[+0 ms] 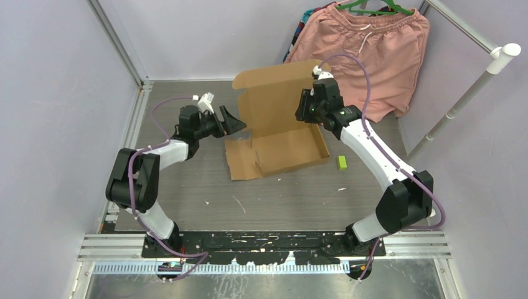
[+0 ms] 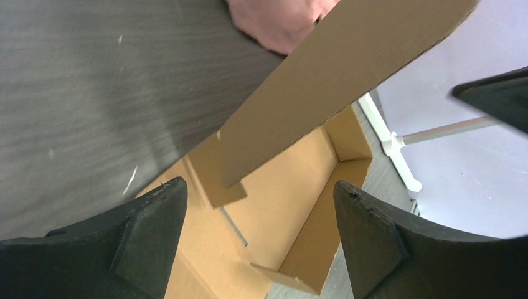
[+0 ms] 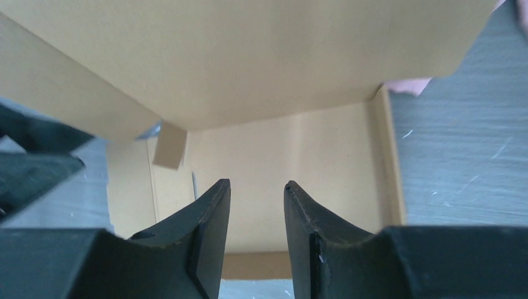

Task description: Fold the paper box

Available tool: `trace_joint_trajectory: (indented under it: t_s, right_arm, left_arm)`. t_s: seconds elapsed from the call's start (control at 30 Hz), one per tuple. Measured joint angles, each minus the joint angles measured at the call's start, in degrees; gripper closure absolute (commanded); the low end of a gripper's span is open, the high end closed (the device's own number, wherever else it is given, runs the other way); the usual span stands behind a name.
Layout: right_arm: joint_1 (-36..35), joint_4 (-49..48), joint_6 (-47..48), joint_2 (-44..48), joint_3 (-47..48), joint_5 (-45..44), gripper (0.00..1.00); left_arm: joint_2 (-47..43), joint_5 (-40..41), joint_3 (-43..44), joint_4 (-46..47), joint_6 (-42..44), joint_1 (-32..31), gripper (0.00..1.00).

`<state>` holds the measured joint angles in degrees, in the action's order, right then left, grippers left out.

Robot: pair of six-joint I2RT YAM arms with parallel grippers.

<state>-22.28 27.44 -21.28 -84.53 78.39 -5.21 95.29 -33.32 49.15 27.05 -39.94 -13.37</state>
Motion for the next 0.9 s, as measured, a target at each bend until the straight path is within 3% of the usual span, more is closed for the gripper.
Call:
trace_joint_trajectory:
  t_s: [0.4, 0.7, 0.9]
  right_arm:
    - [2.2, -1.7, -2.1, -4.5, -6.3, 15.7, 0.62]
    - [-0.5, -0.2, -2.6, -12.0, -9.6, 13.7, 0.62]
    - [-1.0, 1.7, -2.1, -14.2, -9.6, 11.7, 0.63]
  left_arm:
    - [8.5, -8.6, 9.3, 12.6, -1.7, 0.0, 0.28]
    - [13.0, -13.7, 9.6, 20.0, -5.0, 0.0, 0.31]
    - [15.3, -16.5, 9.5, 26.0, -8.1, 0.0, 0.43]
